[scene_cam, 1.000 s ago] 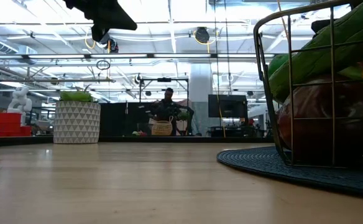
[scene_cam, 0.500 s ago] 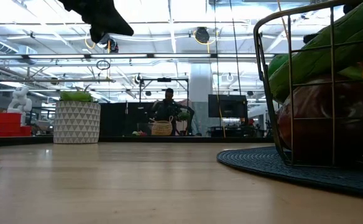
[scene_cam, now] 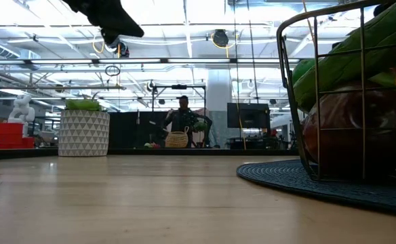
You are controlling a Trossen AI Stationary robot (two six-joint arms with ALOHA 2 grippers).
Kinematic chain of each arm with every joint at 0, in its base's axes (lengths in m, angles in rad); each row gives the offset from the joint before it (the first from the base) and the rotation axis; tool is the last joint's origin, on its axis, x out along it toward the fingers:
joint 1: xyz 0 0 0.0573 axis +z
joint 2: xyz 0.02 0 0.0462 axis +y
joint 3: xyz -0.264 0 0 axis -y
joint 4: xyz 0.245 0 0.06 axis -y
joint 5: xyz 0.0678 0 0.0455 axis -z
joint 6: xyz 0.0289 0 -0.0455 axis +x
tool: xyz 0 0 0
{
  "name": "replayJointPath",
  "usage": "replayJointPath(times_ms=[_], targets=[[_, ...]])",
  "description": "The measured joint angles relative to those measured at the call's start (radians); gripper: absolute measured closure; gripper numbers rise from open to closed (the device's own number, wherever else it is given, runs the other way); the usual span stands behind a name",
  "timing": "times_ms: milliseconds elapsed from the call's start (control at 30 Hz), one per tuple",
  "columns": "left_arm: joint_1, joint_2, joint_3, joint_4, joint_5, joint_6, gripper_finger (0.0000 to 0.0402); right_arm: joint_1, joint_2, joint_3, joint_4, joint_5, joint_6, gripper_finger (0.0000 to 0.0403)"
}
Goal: Build produce basket
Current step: Return to Home Position
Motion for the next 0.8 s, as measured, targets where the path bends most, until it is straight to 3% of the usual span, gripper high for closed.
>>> replayJointPath(times_ms=[400,800], targets=[[0.001,0.0,0.0,0.031,0.09,0.038,0.0395,-0.09,0.005,0.0,0.006,-0.015,-0.065,0.0403],[0.041,-0.025,-0.005,0.041,0.131,0.089,0.0399,-0.097,0.005,0.0,0.04,0.005,-0.05,0.0403]])
